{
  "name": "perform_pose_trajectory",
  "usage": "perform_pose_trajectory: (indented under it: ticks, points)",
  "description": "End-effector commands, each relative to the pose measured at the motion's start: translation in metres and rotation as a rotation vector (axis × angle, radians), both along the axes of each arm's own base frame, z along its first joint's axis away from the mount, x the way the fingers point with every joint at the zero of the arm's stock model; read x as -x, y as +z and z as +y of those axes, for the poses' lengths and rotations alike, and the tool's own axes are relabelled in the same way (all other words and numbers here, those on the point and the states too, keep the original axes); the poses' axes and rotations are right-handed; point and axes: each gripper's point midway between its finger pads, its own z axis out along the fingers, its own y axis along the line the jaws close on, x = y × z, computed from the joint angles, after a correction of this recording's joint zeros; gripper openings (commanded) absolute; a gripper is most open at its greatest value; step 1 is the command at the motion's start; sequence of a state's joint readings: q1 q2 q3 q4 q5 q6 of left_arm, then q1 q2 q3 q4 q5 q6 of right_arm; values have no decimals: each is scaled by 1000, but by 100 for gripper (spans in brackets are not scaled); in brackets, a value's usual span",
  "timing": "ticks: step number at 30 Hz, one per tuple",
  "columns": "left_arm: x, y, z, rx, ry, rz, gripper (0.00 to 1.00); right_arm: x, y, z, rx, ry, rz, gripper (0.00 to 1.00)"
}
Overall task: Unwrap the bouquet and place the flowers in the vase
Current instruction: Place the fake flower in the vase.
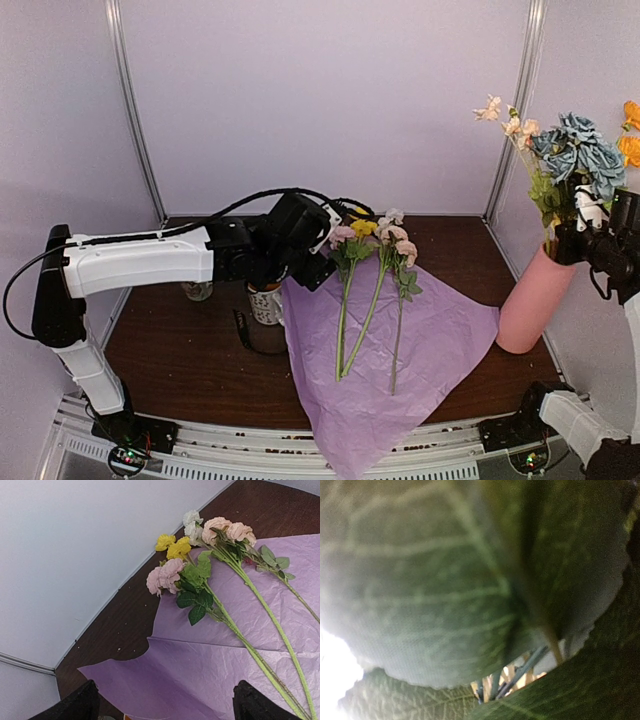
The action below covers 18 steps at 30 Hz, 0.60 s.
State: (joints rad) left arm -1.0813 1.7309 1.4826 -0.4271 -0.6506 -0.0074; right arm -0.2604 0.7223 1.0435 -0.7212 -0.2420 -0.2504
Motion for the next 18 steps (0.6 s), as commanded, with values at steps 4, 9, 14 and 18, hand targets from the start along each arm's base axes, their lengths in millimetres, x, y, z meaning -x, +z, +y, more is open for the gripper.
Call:
perform_pose_trajectory:
  ticks: [4,9,14,18]
  points:
    - [2,14,-3,35,-12,-27,96,2,-18,4,-46,12,24,8]
    - [3,14,-4,32,-15,-26,96,7,-13,5,-45,11,5,14]
    - [4,14,-5,31,-15,-27,96,13,-2,9,-57,17,1,30]
    - [5,15,-6,32,-18,-28,96,20,4,14,-65,33,4,42]
